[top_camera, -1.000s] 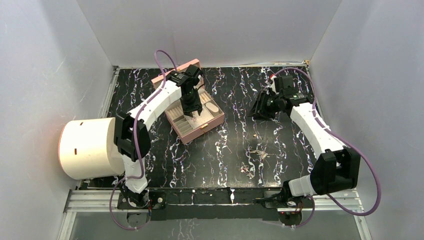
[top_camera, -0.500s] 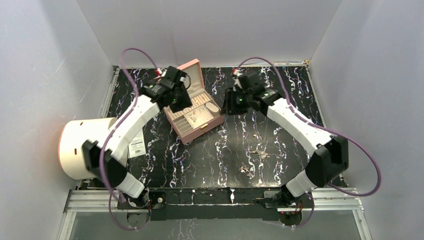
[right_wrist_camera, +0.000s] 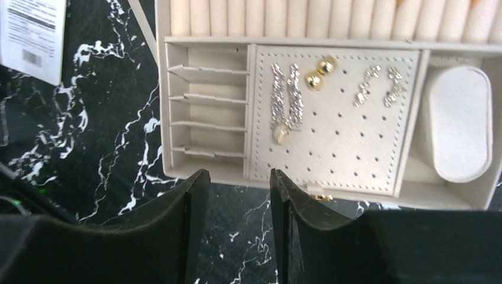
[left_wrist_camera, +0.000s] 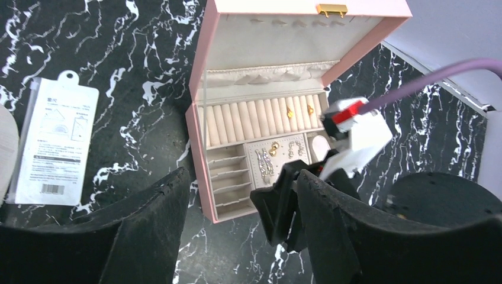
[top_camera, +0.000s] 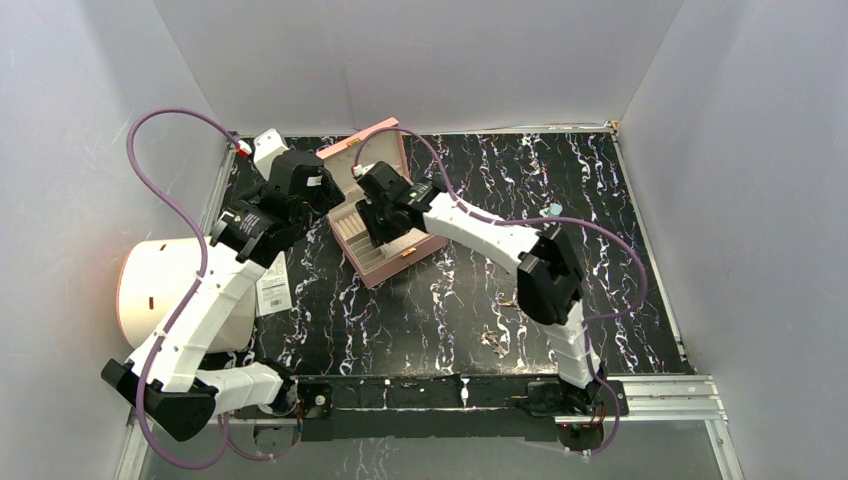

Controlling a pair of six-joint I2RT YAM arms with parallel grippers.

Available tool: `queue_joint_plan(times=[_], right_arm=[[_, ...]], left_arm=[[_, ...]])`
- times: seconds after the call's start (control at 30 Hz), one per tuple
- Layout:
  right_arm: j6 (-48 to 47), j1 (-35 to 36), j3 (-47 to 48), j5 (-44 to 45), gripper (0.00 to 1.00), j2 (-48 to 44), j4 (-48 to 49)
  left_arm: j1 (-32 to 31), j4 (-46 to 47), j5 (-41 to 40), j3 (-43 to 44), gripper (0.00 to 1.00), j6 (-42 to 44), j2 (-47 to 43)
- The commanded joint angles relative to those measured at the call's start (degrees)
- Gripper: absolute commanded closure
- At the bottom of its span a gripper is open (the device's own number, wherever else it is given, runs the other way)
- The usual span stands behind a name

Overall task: Organize the mixed jewelry
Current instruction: Place the jewelry in the jewelry box, then pick up the jewelry from the jewelry box.

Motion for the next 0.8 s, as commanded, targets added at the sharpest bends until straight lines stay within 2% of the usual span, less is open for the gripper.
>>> queue_joint_plan(times=[0.0, 0.1, 0.37, 0.77], right_arm=[[-0.04, 0.24, 9.75, 6.57, 0.6, 4.5, -5.81], [1.13, 0.91, 11.84, 8.91, 0.63, 6.15, -7.98], [1.85, 1.26, 11.88, 10.92, 0.62, 6.71, -9.48], [0.6, 1.3, 12.04, 7.77, 0.64, 8.37, -8.67]], left_arm=[[0.25, 0.52, -5.26, 1.28, 0.35, 3.06, -1.33], [0.25, 0.13, -5.08, 1.08, 0.35, 3.25, -1.92], [0.25, 1.01, -4.67, -0.51, 0.35, 2.6, -2.92], [0.26, 1.1, -2.77, -1.07, 0.35, 2.51, -1.89]])
